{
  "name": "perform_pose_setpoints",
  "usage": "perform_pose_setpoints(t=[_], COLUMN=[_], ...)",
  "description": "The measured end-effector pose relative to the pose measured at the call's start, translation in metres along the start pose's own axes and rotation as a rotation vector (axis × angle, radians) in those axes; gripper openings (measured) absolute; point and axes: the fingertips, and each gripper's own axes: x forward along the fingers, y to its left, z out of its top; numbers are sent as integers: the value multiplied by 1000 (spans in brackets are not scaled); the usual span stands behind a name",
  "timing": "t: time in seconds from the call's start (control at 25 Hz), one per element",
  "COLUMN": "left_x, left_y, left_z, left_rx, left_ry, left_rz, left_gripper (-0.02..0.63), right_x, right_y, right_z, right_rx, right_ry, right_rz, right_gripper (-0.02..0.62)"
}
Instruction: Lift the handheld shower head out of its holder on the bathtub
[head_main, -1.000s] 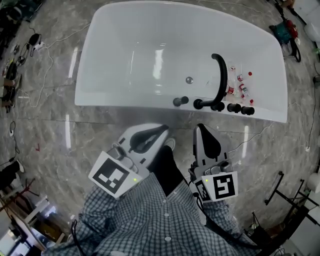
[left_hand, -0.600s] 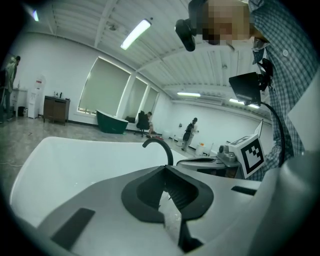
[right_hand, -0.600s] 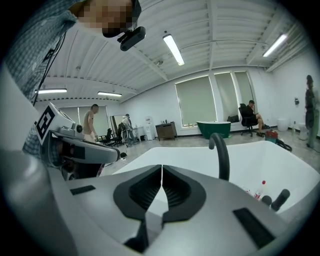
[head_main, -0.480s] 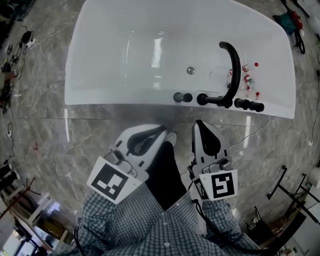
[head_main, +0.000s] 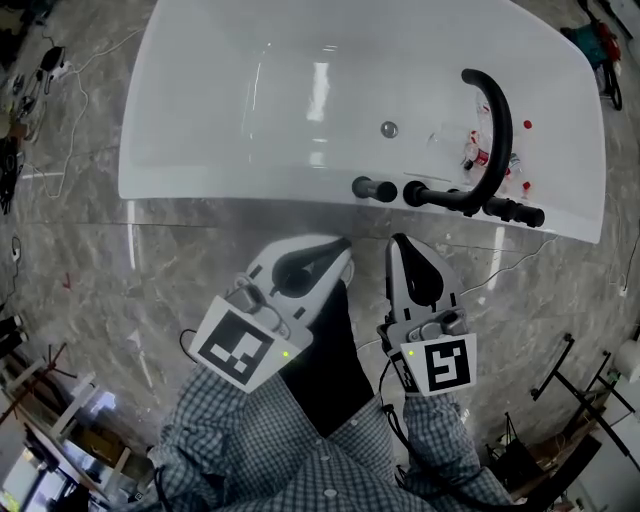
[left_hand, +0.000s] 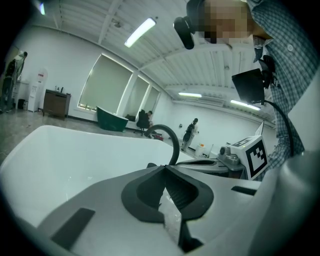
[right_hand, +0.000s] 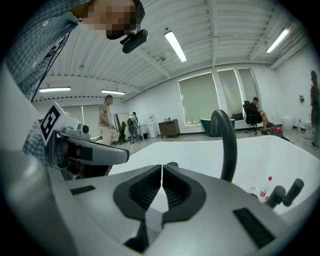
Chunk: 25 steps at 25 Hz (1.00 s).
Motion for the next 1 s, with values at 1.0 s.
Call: perform_pose_setpoints(t=[1.0], left_x=[67], left_y=[42], left_z=[-115], left_rx=[85], left_ry=[158], left_rz=[-8], left_gripper=[11], right_x=[51], right_y=[-42], right_z=[-108], right_rx=[-27], right_ry=[98], right_rz=[12], right_gripper=[18])
